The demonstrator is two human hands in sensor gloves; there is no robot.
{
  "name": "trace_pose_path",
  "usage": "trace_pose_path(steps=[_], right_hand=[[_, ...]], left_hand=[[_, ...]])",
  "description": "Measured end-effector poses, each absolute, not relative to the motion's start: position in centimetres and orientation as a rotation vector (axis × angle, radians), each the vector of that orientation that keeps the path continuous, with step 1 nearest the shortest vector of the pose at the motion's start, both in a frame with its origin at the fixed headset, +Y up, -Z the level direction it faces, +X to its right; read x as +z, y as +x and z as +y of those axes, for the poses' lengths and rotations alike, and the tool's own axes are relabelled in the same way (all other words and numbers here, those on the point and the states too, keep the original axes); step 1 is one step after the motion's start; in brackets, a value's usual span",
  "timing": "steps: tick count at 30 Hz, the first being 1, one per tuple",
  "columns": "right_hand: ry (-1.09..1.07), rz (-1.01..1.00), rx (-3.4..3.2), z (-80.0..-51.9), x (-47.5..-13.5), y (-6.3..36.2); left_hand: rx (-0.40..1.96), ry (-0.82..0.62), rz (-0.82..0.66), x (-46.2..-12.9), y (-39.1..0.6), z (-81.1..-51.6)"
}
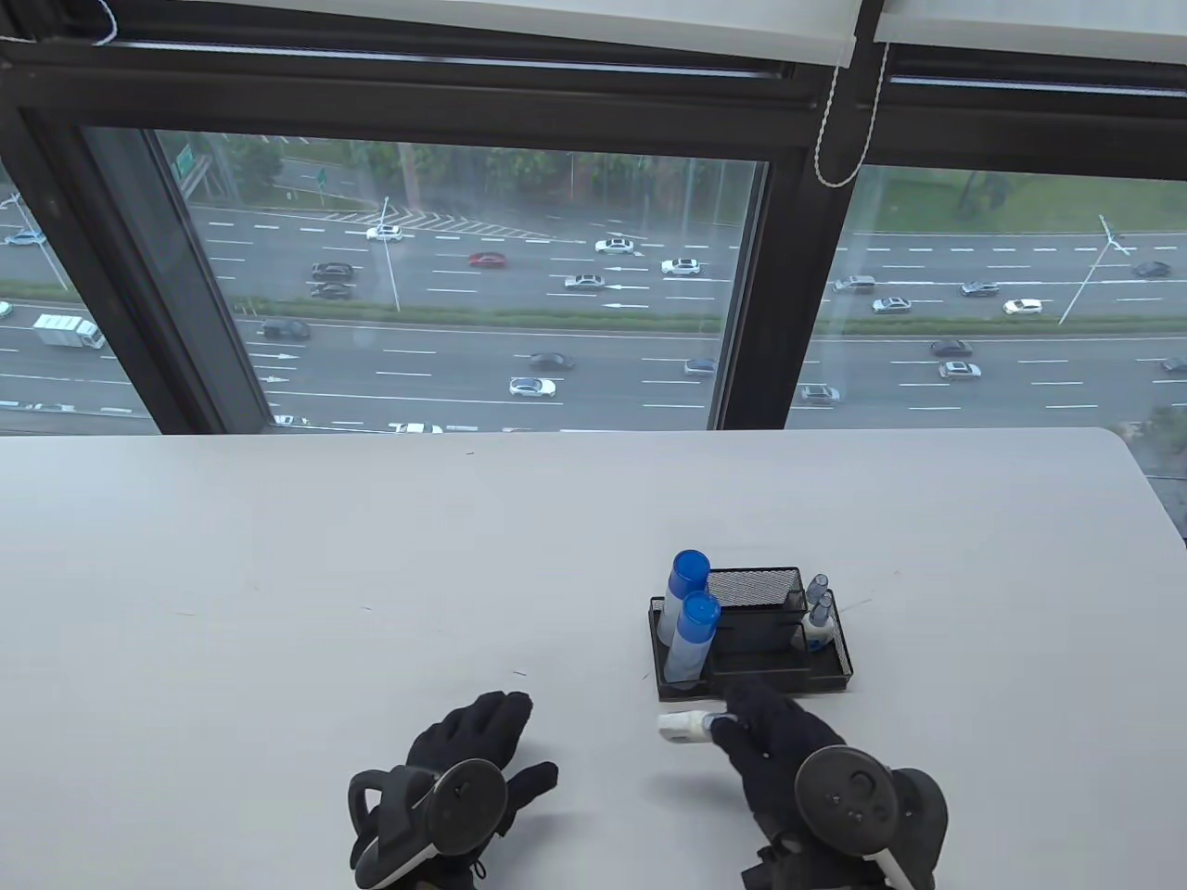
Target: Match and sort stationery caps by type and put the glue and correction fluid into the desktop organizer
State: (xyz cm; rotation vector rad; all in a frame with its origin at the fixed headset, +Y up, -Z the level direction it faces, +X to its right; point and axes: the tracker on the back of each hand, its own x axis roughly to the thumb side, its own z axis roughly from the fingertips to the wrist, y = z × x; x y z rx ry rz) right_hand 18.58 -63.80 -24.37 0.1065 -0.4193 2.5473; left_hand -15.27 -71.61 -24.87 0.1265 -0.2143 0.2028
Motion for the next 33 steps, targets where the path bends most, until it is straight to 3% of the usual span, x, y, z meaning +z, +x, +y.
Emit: trace_pose_path(steps=[6,10,18,33], right_hand=[[-0.156,-0.498,2.683,-61.1,-27.9,23.0],[-0.274,-0.486,2.784,-61.3,-30.7,24.5],[-0.371,-0.315,2.938,-66.3,-35.0,24.8],[-0.379,-0.194,2.928,-71.4,-36.5,25.0]], left_hand=[[0.21,0.149,-0.167,-25.2,-16.1,-71.4],[0.202,0.14,-0.175,-25.2,-15.9,-71.5],[0.179,0.121,-0.19,-25.2,-15.5,-71.6],[0.148,0.109,-0.199,-25.4,-15.1,-71.7]])
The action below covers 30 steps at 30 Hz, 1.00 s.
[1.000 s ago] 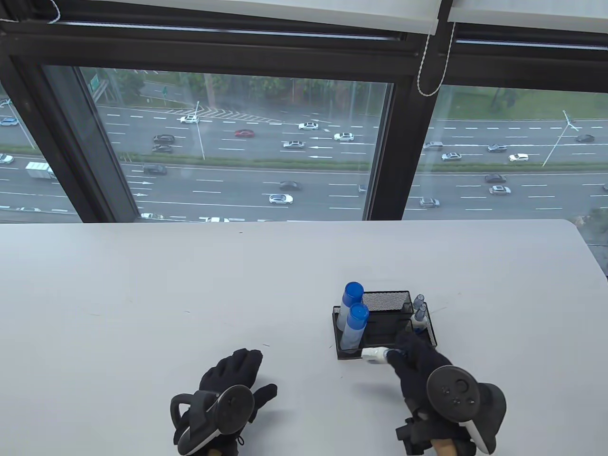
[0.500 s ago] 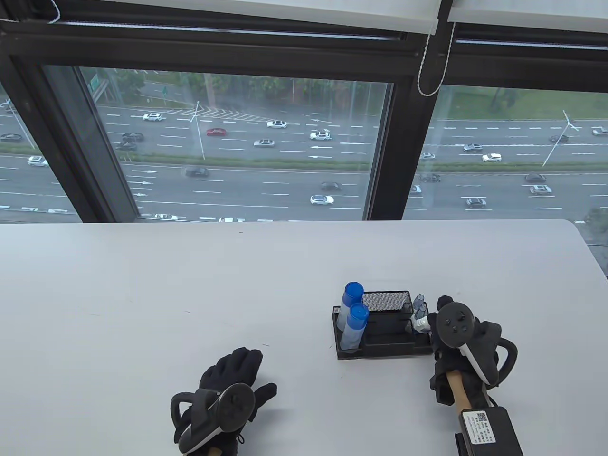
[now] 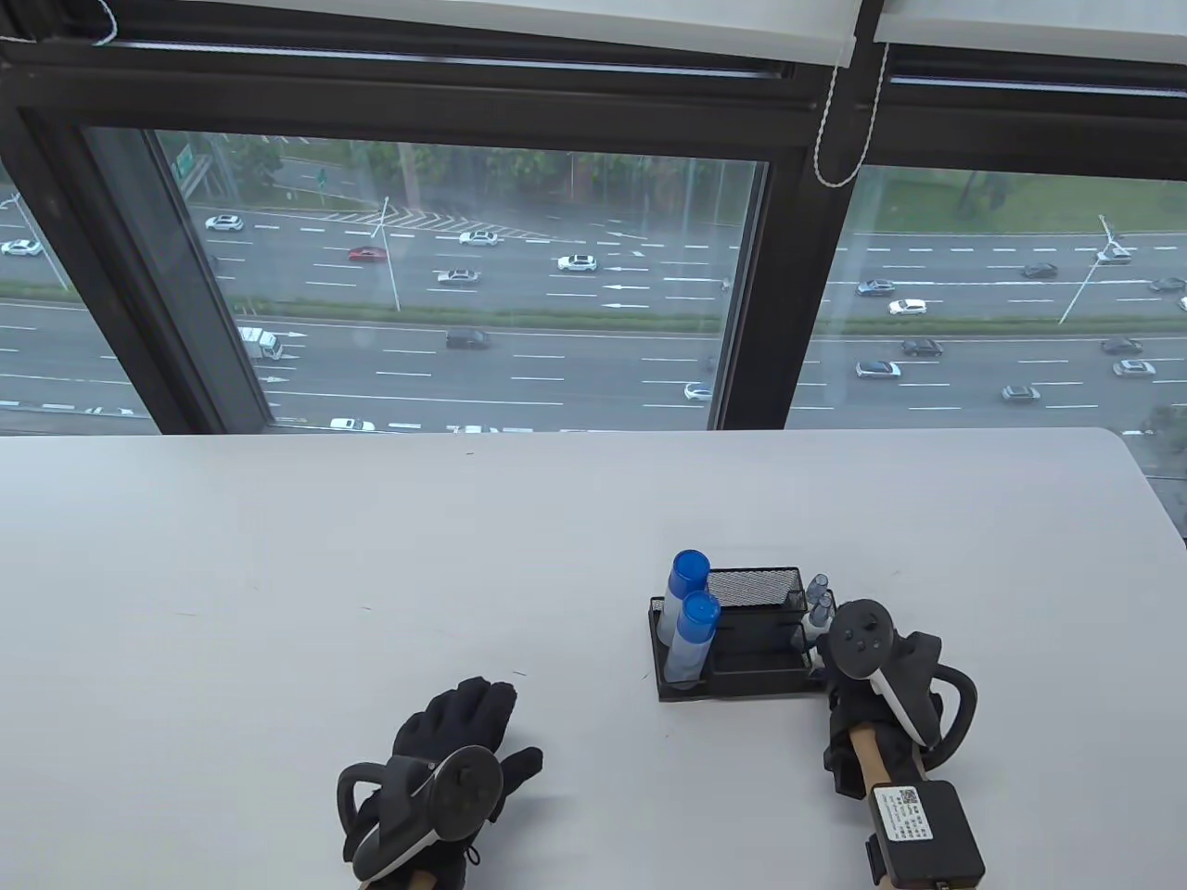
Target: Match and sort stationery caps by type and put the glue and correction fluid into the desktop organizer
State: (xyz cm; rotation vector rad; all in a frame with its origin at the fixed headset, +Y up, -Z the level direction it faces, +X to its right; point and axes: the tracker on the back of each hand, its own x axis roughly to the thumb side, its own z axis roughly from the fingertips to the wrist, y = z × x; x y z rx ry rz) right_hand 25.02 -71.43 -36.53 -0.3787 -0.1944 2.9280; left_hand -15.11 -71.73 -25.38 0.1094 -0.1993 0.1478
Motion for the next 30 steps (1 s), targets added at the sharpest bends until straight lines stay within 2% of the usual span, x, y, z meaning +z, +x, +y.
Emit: trace_pose_path(steps=[5,7,9,13,18,22,30], right_hand=[[-0.378,-0.144,2.835,-71.3,-36.0,25.1],[-0.343,-0.095,2.801,-70.1,-35.5,25.0],[-0.281,-0.135,2.749,-68.4,-34.6,24.5],[-0.072,-0.042,2.697,-65.4,-32.5,22.4],[0.102,-0.105,2.684,-63.8,-30.0,19.8],[0.213,-0.105,2.64,-64.2,-28.3,17.6],[0.297,-0.094,2.676,-67.9,-26.9,15.3]], left_hand=[[0.133,0.118,-0.21,-25.4,-14.9,-71.7],[0.15,0.116,-0.209,-25.3,-15.0,-71.7],[0.149,0.12,-0.208,-25.3,-15.0,-71.6],[0.151,0.113,-0.214,-25.3,-14.9,-71.7],[0.149,0.113,-0.22,-25.2,-14.8,-71.7],[0.161,0.11,-0.212,-25.1,-15.0,-71.7],[0.171,0.12,-0.211,-25.0,-15.1,-71.5]])
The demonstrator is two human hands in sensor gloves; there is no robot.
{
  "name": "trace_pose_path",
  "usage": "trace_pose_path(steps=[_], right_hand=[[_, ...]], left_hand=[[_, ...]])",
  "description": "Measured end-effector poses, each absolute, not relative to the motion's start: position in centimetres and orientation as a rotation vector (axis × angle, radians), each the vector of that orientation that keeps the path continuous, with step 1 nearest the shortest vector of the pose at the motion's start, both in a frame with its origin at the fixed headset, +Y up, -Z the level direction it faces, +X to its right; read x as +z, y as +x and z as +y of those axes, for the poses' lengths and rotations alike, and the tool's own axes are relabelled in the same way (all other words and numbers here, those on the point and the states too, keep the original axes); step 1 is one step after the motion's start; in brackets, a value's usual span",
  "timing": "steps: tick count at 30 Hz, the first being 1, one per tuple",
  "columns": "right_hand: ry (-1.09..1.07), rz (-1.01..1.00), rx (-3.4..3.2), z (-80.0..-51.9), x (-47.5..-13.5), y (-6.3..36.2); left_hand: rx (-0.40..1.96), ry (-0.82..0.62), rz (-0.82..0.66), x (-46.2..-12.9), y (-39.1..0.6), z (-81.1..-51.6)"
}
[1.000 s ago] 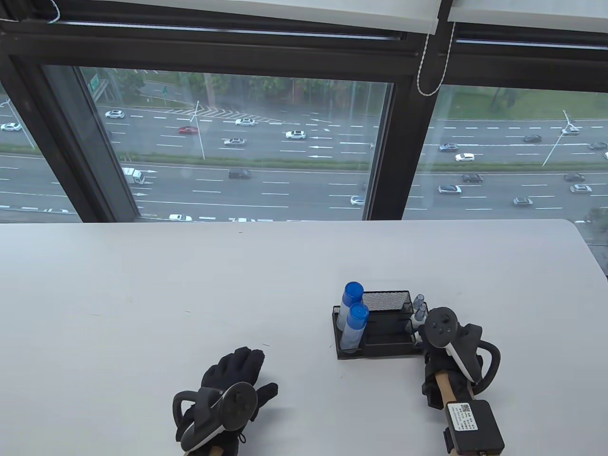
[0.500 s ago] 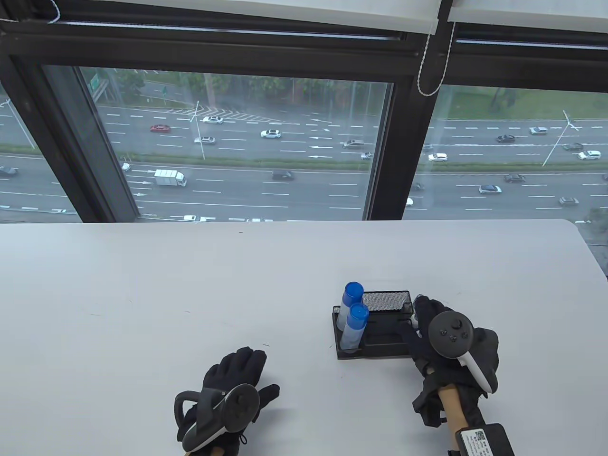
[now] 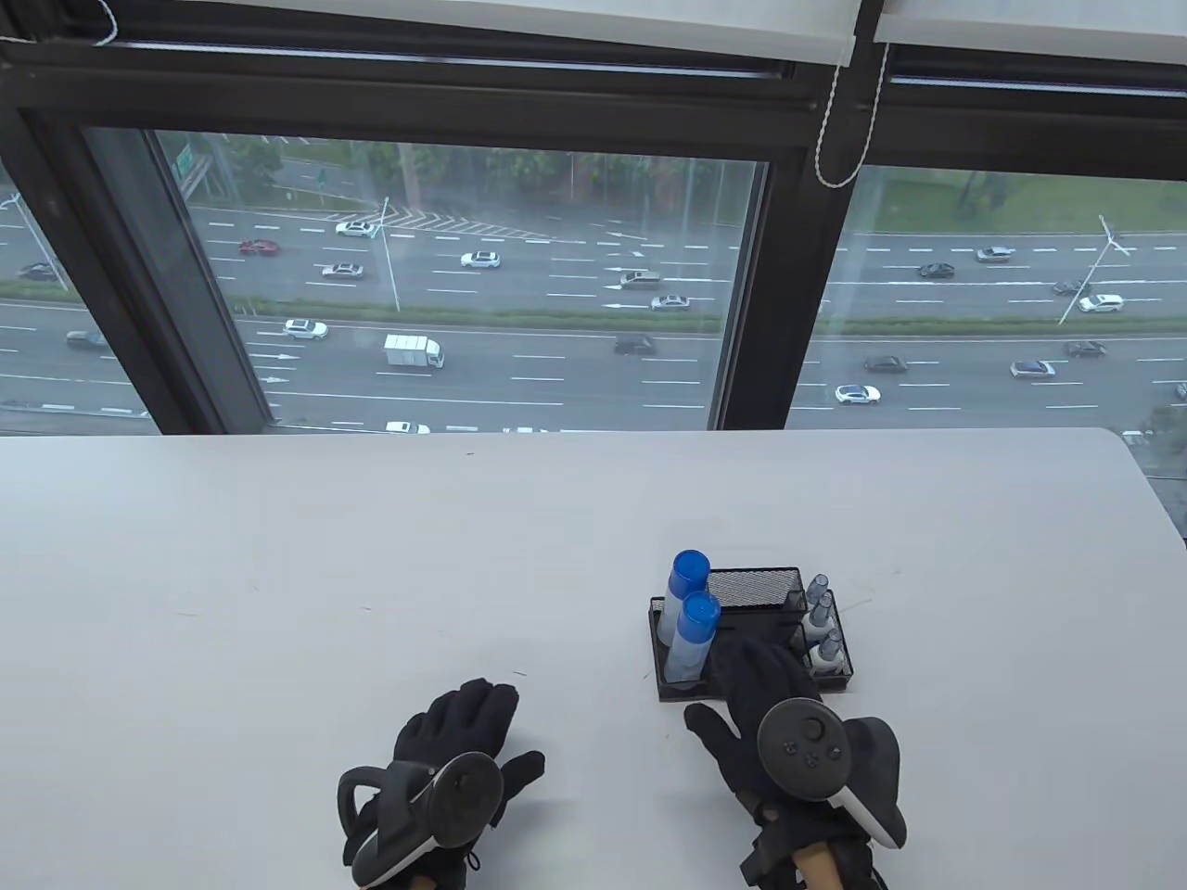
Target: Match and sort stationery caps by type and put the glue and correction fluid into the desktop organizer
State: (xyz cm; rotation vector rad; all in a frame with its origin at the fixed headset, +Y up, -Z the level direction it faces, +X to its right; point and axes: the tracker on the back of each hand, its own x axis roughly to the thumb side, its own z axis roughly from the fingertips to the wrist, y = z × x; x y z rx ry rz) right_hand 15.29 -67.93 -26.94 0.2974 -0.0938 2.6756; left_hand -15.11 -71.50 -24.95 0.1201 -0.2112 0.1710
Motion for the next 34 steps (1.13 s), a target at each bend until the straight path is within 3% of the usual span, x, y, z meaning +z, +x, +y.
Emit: trace_pose_path(steps=[8,34], right_hand=[[0.293,-0.035,2.747,-71.3,-26.0,15.6],[0.326,0.085,2.72,-72.1,-26.1,15.8]], left_hand=[[0.233,0.17,-0.222,-24.3,-15.4,-70.9],[0.219,0.163,-0.248,-23.8,-14.7,-70.7]])
